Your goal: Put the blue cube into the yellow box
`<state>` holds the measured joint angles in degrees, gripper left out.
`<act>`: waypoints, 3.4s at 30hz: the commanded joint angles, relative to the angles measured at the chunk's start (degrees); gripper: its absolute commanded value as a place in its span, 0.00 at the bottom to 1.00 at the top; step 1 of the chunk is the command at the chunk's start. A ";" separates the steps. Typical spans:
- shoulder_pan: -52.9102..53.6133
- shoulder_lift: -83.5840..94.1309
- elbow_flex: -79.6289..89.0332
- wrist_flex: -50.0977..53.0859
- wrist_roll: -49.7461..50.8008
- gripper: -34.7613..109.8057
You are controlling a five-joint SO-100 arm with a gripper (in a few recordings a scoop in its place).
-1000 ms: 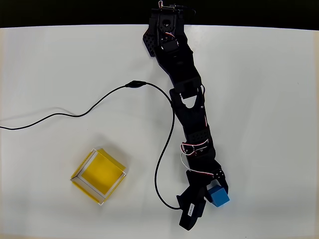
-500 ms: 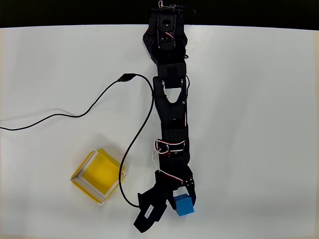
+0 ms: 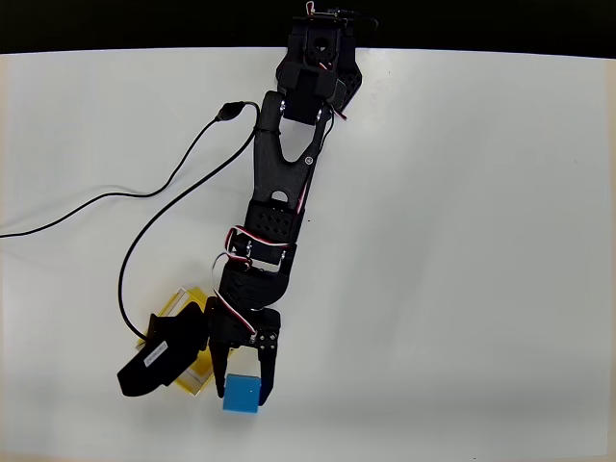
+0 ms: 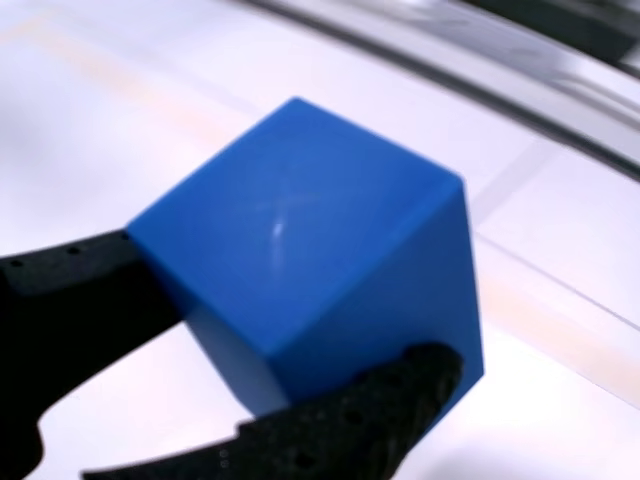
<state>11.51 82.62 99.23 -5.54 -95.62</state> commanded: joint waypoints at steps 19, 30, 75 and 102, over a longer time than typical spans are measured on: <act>13.27 -1.76 -2.99 -3.34 4.83 0.35; 10.28 -4.31 0.88 -2.81 7.03 0.35; -8.00 47.29 27.33 26.98 4.13 0.31; -20.65 96.06 66.01 71.63 3.96 0.25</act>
<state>-10.37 174.73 163.56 64.69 -90.53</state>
